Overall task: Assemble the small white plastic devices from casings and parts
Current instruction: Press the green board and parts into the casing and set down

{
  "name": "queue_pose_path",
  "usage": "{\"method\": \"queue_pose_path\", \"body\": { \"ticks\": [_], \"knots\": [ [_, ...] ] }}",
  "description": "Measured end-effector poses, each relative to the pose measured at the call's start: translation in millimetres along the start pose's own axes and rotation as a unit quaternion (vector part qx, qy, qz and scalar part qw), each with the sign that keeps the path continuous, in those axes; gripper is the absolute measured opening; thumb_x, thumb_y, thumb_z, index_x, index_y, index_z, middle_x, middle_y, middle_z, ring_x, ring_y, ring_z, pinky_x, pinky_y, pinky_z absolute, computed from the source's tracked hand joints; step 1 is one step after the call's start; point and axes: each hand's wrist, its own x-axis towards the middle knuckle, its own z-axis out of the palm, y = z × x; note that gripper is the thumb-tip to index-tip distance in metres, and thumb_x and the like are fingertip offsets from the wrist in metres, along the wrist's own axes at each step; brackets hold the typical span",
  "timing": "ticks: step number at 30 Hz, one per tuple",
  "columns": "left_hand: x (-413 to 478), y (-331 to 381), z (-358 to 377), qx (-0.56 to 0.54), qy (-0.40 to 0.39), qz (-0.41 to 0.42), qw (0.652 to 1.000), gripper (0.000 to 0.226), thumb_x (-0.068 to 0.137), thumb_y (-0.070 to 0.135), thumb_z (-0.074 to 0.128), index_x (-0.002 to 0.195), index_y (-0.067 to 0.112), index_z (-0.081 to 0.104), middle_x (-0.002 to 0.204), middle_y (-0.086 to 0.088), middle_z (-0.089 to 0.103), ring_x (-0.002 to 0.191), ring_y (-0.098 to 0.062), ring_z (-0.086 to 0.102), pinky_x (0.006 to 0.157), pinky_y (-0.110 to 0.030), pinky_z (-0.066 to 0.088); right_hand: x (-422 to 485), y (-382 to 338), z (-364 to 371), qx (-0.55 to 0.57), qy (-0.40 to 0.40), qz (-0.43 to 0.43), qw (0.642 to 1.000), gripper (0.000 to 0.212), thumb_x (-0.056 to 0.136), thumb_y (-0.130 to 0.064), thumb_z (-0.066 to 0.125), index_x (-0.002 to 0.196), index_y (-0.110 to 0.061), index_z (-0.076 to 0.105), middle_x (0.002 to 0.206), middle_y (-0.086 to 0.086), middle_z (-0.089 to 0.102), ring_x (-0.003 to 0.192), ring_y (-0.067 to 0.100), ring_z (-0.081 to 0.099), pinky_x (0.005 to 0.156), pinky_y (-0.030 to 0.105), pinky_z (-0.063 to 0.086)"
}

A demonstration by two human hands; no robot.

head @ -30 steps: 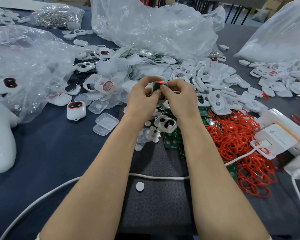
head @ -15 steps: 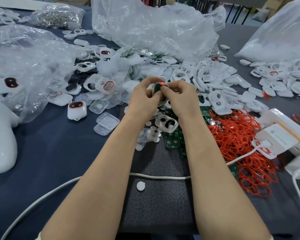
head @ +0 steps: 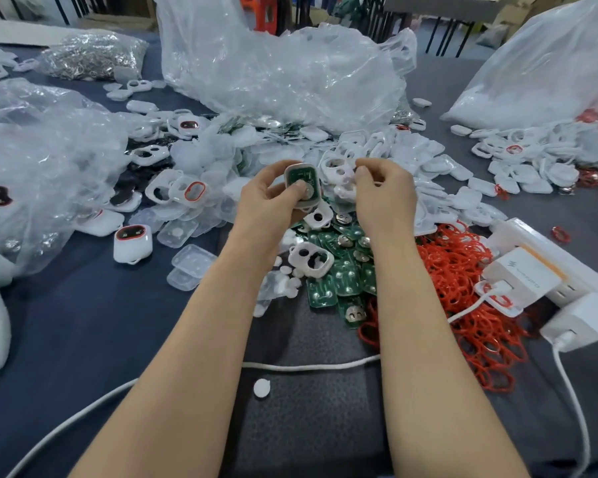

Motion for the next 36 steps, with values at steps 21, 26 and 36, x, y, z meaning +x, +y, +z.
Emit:
{"method": "queue_pose_path", "body": {
  "ticks": [21,26,36],
  "knots": [
    [33,1,99,-0.134,0.014,-0.11,0.985,0.017,0.095,-0.006,0.046,0.099,0.01,0.051,0.116,-0.024,0.059,0.076,-0.023,0.07,0.065,-0.026,0.06,46,36,-50,-0.239,-0.065,0.005,0.969,0.029,0.091,-0.048,0.054,0.105,-0.027,0.069,0.112,-0.002,0.068,0.116,0.02,0.055,0.103,0.048,0.039],
    [40,7,95,-0.167,0.015,-0.092,0.982,0.029,0.095,-0.005,0.045,0.123,0.002,0.048,0.105,-0.023,0.065,0.075,-0.019,0.071,0.056,-0.019,0.056,44,33,-67,-0.133,-0.078,-0.025,0.988,0.022,0.092,-0.023,0.057,0.111,-0.022,0.069,0.116,-0.006,0.066,0.083,-0.013,0.057,0.082,0.002,0.04],
    [34,1,105,-0.129,-0.007,-0.095,0.987,0.023,0.096,-0.005,0.042,0.113,0.009,0.05,0.106,-0.019,0.065,0.075,-0.02,0.071,0.061,-0.022,0.058,51,54,-64,-0.243,-0.026,0.09,0.965,0.039,0.09,-0.025,0.059,0.128,-0.018,0.055,0.132,0.009,0.052,0.12,0.028,0.051,0.102,0.043,0.041]
  ]
}}
